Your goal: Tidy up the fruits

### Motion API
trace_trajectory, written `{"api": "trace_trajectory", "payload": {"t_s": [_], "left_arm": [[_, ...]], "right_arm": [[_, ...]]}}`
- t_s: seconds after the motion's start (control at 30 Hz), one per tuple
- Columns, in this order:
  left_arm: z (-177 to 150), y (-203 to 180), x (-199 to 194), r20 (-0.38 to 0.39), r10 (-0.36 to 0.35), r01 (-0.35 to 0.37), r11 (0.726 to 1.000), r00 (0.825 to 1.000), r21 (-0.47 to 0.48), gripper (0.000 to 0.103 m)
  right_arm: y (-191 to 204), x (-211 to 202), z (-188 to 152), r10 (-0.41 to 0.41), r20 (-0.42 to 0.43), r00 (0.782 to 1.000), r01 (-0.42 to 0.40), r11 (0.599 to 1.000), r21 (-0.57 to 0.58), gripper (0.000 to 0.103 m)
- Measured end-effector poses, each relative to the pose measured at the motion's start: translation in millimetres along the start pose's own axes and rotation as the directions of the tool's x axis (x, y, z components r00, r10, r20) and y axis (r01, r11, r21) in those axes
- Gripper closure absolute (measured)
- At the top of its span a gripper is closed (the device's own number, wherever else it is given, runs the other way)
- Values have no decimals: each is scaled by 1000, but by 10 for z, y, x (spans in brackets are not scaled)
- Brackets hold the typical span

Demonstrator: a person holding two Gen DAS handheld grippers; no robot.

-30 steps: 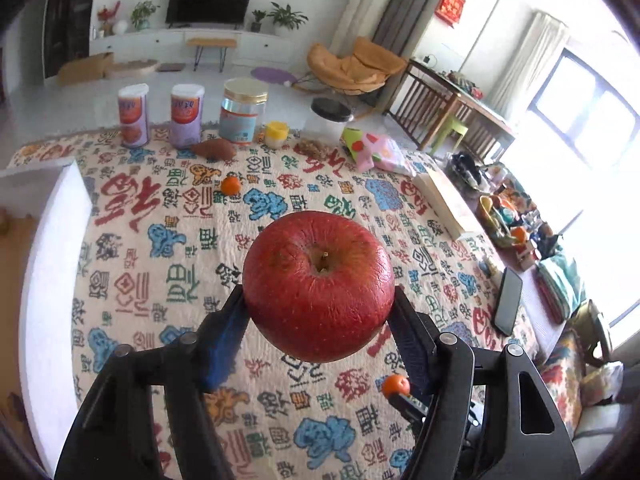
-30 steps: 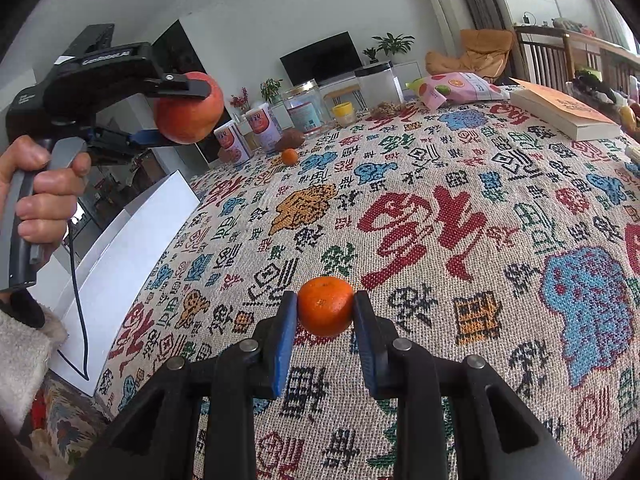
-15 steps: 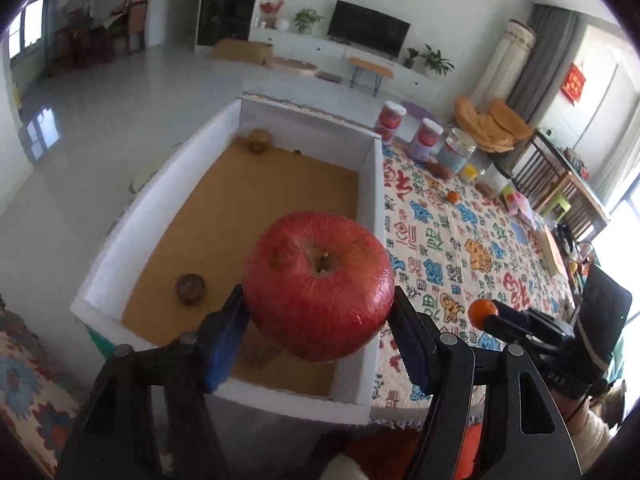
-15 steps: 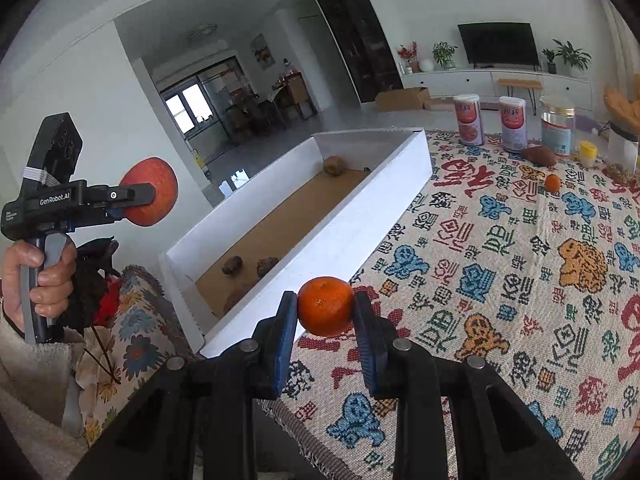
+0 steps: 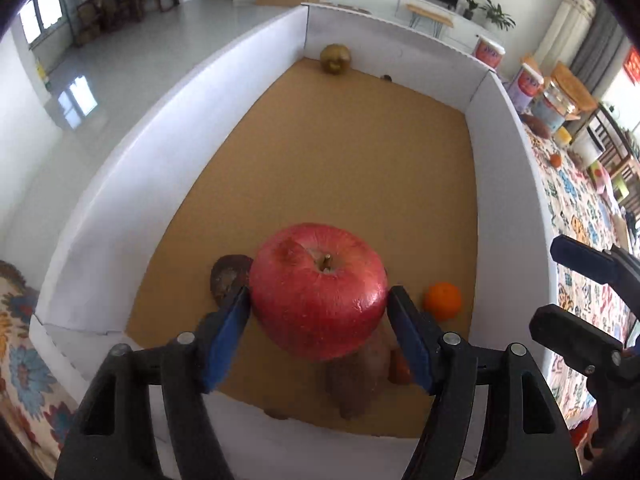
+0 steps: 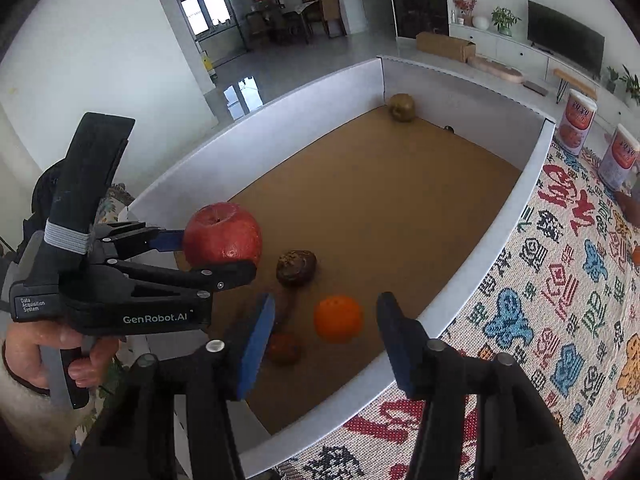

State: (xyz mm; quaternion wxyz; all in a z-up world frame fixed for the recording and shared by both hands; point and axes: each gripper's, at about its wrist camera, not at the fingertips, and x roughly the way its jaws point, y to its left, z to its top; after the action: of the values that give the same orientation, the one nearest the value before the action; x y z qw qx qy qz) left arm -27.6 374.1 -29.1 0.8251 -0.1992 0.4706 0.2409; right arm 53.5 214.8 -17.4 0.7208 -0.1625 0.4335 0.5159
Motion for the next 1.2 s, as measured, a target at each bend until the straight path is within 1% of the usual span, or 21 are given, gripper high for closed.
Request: {"api": "trace_trajectory", "payload": {"t_s": [0.07,0.13,0.23,0.3,0.37,0.43,0.5,0.53,0.6,0.63,0.7,0.73,0.8,0.83,0.87,0.9,0.97,1.03,1.13,1.2], "left_arm": [[73,19,-161,80,2,-2,1000,997,1,9],[138,-1,-309,146,5,-5,1000,989,-2,9],[175,-103,-484,192,-47,49,999,980,-6,9],[114,-271,-584,216,-93,91,996,972,18,9],[-2,-544,-642,208,-147,134,988,967,75,9],[-142,-905,-652,169,-217,192,970,962,149,9],[-314,-1341,-628,104,-288,259,938,952,230,9],[-406,-1561,-598,70,-320,292,919,945,266,9],[-592,-2007,-491,6,-366,344,880,931,329,9],[-677,-2240,-421,-25,-371,355,866,928,353,9],[-796,-2627,-243,-56,-376,367,846,925,387,9],[-840,-2817,-138,-54,-368,357,842,928,405,9],[-849,-3130,81,-12,-320,294,852,947,434,9],[-817,-3253,195,15,-296,260,859,955,441,9],[-773,-3364,303,40,-278,232,864,960,446,9],[-721,-3468,411,58,-271,217,865,961,453,9],[-602,-3650,612,71,-268,207,863,961,460,9],[-493,-3828,754,78,-285,218,858,955,465,9],[-329,-4094,941,73,-295,230,857,953,461,9],[-212,-4258,1085,80,-290,225,864,954,450,9]], "right_arm": [[-56,-190,46,7,77,997,-9,1000,30,32],[-151,-389,71,-8,142,990,0,998,55,29],[-364,-699,18,-37,222,974,12,994,111,21],[-537,-867,-141,-74,262,962,37,989,146,8],[-749,-972,-402,-151,276,949,103,978,181,1],[-1022,-999,-733,-239,244,940,185,956,227,1],[-1336,-973,-1108,-328,162,931,276,921,276,1],[-1503,-980,-1315,-375,111,920,328,895,301,1],[-1822,-1023,-1718,-452,35,891,415,844,341,1],[-1984,-1082,-1901,-485,6,875,450,816,361,1],[-2275,-1198,-2184,-533,-38,845,503,768,397,1],[-2411,-1299,-2329,-557,-59,828,528,741,415,1],[-2677,-1440,-2445,-599,-92,795,572,690,444,1],[-2817,-1507,-2493,-611,-119,783,591,669,451,1],[-2960,-1534,-2494,-614,-146,776,604,655,454,1],[-3098,-1548,-2488,-614,-165,772,611,645,458,1],[-3355,-1571,-2445,-618,-164,769,611,635,474,1],[-3594,-1573,-2388,-620,-159,768,606,625,492,1],[-3921,-1577,-2326,-639,-159,753,612,589,528,1],[-4140,-1580,-2310,-645,-154,748,603,566,562,1]]}}
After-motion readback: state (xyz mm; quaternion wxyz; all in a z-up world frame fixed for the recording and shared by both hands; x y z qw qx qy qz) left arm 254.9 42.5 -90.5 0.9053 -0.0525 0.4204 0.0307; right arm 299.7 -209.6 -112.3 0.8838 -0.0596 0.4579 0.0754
